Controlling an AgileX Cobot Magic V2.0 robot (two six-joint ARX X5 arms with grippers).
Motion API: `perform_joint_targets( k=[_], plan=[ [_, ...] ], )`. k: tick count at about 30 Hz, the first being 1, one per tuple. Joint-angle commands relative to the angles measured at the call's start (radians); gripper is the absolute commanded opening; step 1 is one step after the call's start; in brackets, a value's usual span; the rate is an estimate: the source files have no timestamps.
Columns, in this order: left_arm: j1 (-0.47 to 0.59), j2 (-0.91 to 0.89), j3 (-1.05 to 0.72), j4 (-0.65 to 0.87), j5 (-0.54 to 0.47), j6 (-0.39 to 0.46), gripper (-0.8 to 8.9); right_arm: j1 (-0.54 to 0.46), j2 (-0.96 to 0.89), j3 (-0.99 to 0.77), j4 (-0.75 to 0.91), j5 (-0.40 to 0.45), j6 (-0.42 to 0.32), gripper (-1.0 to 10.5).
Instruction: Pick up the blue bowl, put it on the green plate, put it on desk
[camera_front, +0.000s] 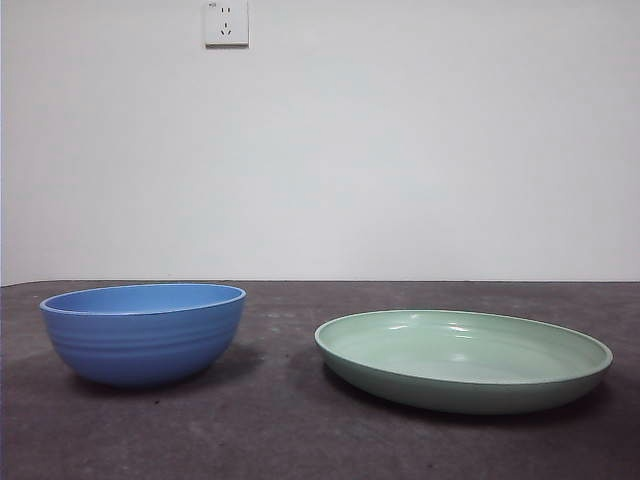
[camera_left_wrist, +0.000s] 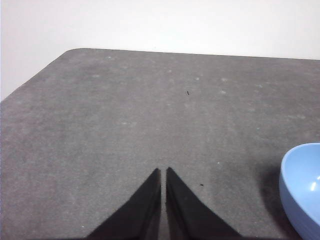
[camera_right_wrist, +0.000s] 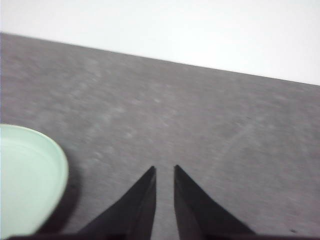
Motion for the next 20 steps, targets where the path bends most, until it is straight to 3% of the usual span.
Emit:
perform_joint_targets(
  k=[1, 4, 17, 20],
  plan=[
    [0.002, -0.002, -0.021, 0.005, -0.003, 0.013, 0.19, 0.001, -0.002, -0.005, 0.02, -0.04, 0.072, 0.5],
    [0.002, -0.002, -0.021, 0.024, -0.003, -0.008, 0.19, 0.001, -0.002, -0.005, 0.03, -0.045, 0.109, 0.5],
    [-0.009, 0.059, 0.095, 0.045, 0.007, -0.275, 0.18, 0.001, 0.04, 0.099, 0.022, -0.056, 0.43, 0.1],
    [-0.018, 0.11, 0.169, 0.032, 0.047, -0.278, 0.18, 0.002, 0.091, 0.183, -0.026, -0.08, 0.441, 0.1]
  ],
)
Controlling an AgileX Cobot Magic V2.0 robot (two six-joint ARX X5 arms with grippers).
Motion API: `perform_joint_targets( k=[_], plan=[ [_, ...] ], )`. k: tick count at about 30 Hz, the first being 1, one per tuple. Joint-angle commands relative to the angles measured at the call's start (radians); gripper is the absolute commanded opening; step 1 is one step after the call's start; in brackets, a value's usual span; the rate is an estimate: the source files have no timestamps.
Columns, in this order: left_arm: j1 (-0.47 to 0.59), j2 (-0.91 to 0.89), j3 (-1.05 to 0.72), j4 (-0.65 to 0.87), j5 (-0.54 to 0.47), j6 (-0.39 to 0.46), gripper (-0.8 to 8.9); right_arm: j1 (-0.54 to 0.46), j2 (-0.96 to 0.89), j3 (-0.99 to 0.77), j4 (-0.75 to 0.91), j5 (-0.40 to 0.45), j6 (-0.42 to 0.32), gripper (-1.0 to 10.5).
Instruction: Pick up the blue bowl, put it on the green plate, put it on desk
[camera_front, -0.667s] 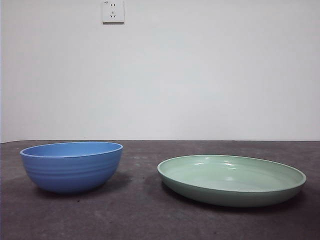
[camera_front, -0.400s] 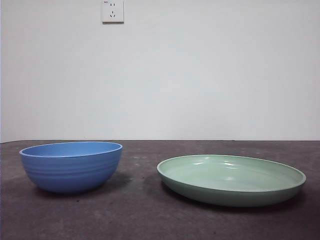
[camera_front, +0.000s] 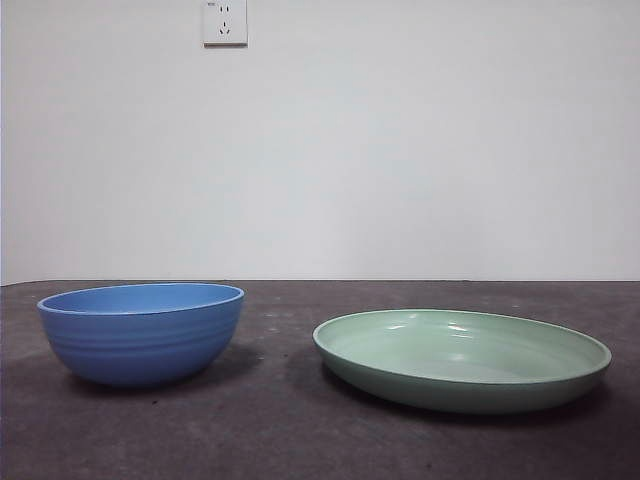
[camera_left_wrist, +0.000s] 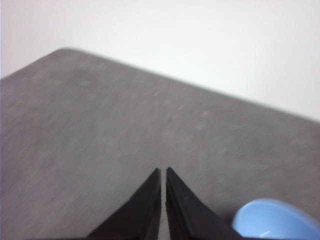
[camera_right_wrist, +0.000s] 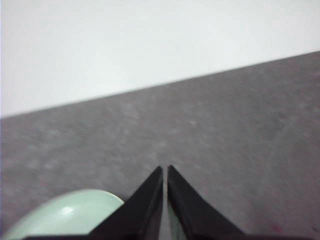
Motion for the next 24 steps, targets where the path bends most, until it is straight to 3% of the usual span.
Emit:
perform_joint_targets(
  k=[1, 7, 14, 24],
  plan=[
    [-0.01, 0.053, 0.089, -0.007, 0.042, -0.035, 0.18, 0.002, 0.049, 0.088, -0.04, -0.01, 0.052, 0.1],
    [-0.027, 0.216, 0.31, -0.125, 0.106, -0.044, 0.18, 0.002, 0.206, 0.292, -0.142, -0.12, 0.051, 0.1],
    [-0.028, 0.417, 0.572, -0.233, 0.309, -0.041, 0.19, 0.002, 0.414, 0.534, -0.36, -0.307, 0.035, 0.1],
    [-0.056, 0.71, 0.843, -0.341, 0.676, -0.004, 0.2, 0.002, 0.622, 0.808, -0.657, -0.531, -0.172, 0.1]
  ],
)
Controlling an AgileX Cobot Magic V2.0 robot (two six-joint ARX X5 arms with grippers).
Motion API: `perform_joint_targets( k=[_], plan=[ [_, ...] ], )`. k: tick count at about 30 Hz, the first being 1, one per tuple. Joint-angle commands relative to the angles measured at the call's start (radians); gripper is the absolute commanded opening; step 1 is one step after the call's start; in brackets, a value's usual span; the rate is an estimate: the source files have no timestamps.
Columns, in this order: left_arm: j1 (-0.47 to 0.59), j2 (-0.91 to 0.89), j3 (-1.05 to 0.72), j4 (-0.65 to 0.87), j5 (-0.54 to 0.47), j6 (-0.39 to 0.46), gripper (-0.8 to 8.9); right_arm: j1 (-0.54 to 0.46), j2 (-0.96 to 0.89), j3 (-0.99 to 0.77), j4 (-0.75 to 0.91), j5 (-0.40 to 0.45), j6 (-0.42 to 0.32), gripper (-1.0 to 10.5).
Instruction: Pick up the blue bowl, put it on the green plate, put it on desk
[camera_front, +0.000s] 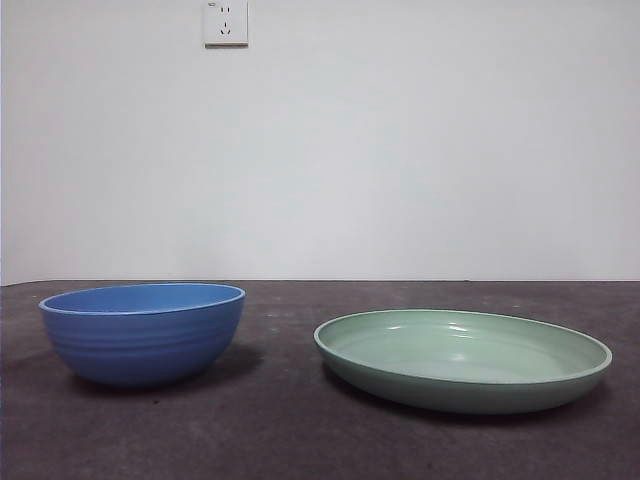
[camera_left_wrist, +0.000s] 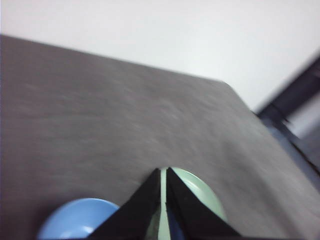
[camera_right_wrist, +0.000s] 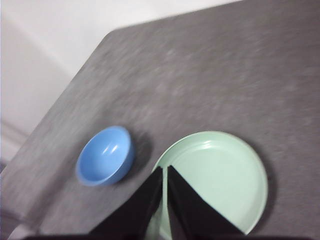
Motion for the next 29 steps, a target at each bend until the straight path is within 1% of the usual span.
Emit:
perform_joint_targets(
  k=[1, 4, 7, 13, 14, 15, 17, 18, 20, 22, 24, 25, 27, 29],
  plan=[
    [-0.023, 0.066, 0.074, -0.027, 0.064, 0.049, 0.21, 0.001, 0.034, 0.05, -0.039, -0.03, -0.093, 0.1],
    [-0.061, 0.123, 0.122, -0.083, 0.067, 0.095, 0.28, 0.001, 0.052, 0.077, -0.047, -0.03, -0.105, 0.1],
    [-0.093, 0.158, 0.13, -0.106, 0.067, 0.126, 0.28, 0.001, 0.052, 0.079, -0.037, -0.029, -0.118, 0.1],
    [-0.133, 0.192, 0.13, -0.129, 0.067, 0.132, 0.36, 0.001, 0.052, 0.079, -0.039, -0.027, -0.126, 0.1],
    [-0.137, 0.193, 0.13, -0.129, 0.067, 0.133, 0.53, 0.001, 0.052, 0.079, -0.039, -0.027, -0.126, 0.1],
    [-0.139, 0.193, 0.13, -0.129, 0.066, 0.134, 0.98, 0.001, 0.052, 0.079, -0.04, -0.027, -0.126, 0.1],
    [-0.141, 0.193, 0.13, -0.127, 0.066, 0.137, 2.02, 0.001, 0.052, 0.079, -0.041, -0.027, -0.126, 0.1],
    [-0.141, 0.193, 0.13, -0.127, 0.066, 0.137, 2.84, 0.001, 0.052, 0.079, -0.041, -0.026, -0.126, 0.2],
    [-0.141, 0.193, 0.13, -0.129, 0.066, 0.137, 4.03, 0.001, 0.052, 0.079, -0.041, -0.023, -0.127, 1.1],
    [-0.141, 0.193, 0.13, -0.129, 0.066, 0.137, 4.95, 0.001, 0.052, 0.079, -0.041, -0.015, -0.126, 2.8],
    [-0.141, 0.193, 0.13, -0.13, 0.066, 0.137, 5.39, 0.001, 0.052, 0.079, -0.041, -0.014, -0.126, 4.4],
    [-0.141, 0.193, 0.13, -0.13, 0.066, 0.137, 5.45, 0.001, 0.052, 0.079, -0.041, -0.014, -0.126, 5.2],
    [-0.141, 0.193, 0.13, -0.13, 0.066, 0.14, 5.61, 0.001, 0.052, 0.079, -0.041, -0.014, -0.126, 5.9],
    [-0.141, 0.193, 0.13, -0.129, 0.066, 0.146, 5.67, 0.001, 0.052, 0.079, -0.042, -0.014, -0.125, 6.0]
  ],
)
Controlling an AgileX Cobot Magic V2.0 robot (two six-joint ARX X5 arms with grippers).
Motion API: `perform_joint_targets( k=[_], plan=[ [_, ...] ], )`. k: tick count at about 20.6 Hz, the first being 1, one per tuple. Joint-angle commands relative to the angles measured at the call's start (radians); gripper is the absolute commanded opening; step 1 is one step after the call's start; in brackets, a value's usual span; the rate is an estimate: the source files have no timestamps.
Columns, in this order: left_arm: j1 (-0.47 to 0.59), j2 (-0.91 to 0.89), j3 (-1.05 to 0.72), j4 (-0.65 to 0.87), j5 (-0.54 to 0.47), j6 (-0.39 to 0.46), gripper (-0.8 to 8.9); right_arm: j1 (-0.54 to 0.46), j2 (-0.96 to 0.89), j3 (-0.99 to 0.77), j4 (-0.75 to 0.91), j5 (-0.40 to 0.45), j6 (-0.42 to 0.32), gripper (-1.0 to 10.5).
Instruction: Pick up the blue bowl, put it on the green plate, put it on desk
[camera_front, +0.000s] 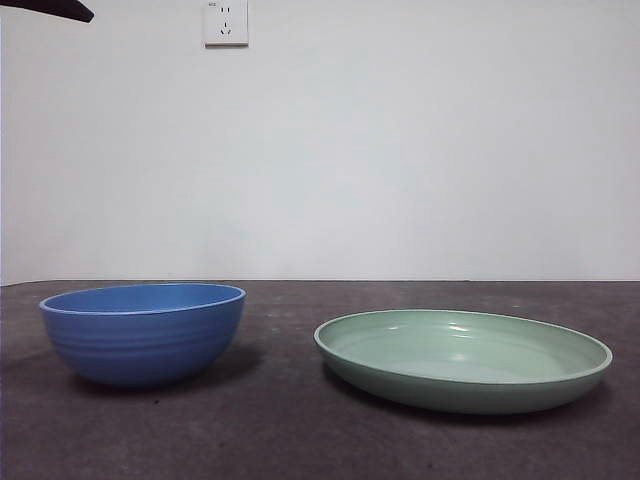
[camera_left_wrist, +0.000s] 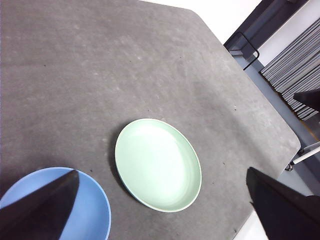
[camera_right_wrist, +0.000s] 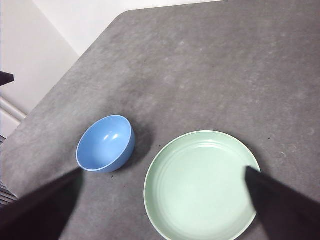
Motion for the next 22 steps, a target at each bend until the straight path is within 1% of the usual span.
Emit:
perform_joint_targets(
  k=[1, 5, 7, 11, 13, 18, 20, 22],
  plan=[
    [-0.003, 0.006, 0.021, 0.006, 0.008, 0.023, 5.67, 0.0, 0.004, 0.02, 0.005, 0.0, -0.006, 6.0],
    [-0.003, 0.006, 0.021, 0.007, 0.008, 0.032, 5.63, 0.0, 0.004, 0.02, 0.006, -0.003, -0.006, 6.0],
    [-0.003, 0.006, 0.021, 0.003, 0.008, 0.051, 5.63, 0.0, 0.003, 0.02, 0.006, -0.003, -0.005, 6.0],
    [-0.003, 0.016, 0.021, -0.059, -0.01, 0.076, 5.63, 0.0, 0.003, 0.02, -0.003, -0.004, -0.005, 6.0],
    [-0.003, 0.031, 0.021, -0.103, -0.058, 0.078, 5.63, 0.0, 0.003, 0.02, -0.003, -0.007, -0.005, 6.0],
    [-0.003, 0.108, 0.02, -0.22, -0.224, 0.087, 5.63, 0.0, 0.003, 0.02, -0.003, -0.007, -0.002, 6.0],
    [-0.003, 0.153, 0.017, -0.247, -0.254, 0.087, 5.63, 0.0, 0.003, 0.02, -0.003, -0.007, -0.001, 6.0],
    [-0.003, 0.203, 0.016, -0.255, -0.258, 0.087, 5.63, 0.0, 0.003, 0.02, -0.003, -0.007, -0.001, 6.0]
  ],
)
